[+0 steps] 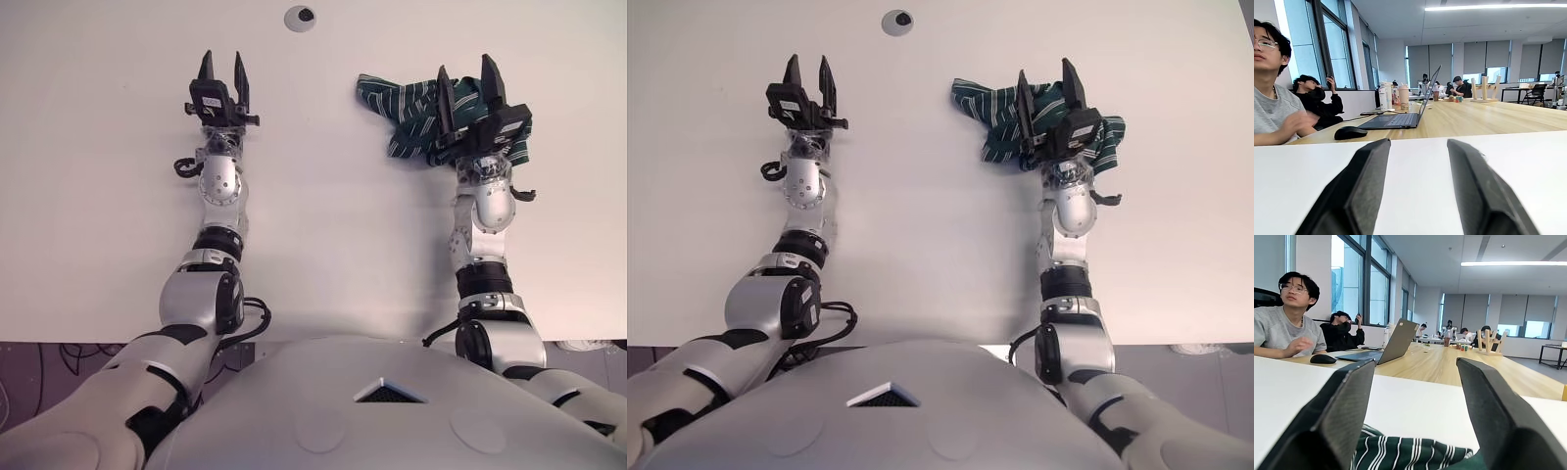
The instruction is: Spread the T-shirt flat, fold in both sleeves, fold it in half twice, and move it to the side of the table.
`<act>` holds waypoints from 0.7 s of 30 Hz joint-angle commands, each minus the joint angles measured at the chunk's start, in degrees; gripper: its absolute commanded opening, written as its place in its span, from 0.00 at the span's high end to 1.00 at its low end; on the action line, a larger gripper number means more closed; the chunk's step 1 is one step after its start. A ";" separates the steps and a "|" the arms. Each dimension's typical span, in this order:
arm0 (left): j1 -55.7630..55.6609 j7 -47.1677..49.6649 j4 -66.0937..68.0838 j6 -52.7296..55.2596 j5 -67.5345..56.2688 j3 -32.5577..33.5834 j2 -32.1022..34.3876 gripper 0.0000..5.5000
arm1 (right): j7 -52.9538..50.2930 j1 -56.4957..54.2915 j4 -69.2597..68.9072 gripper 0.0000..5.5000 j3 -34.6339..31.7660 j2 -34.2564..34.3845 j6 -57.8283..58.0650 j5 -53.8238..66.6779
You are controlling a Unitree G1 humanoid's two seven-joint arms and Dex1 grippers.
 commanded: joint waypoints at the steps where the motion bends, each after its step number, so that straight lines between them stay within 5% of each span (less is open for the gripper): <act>1: 0.62 0.22 -0.87 -0.27 0.30 -0.50 -0.43 0.62 | -0.06 -0.28 0.57 0.45 0.29 0.95 0.35 -0.34; 21: -0.80 4.19 3.19 -4.33 2.73 -1.89 -1.85 0.62 | -0.41 -1.25 3.32 0.45 -0.78 0.00 -0.92 -0.21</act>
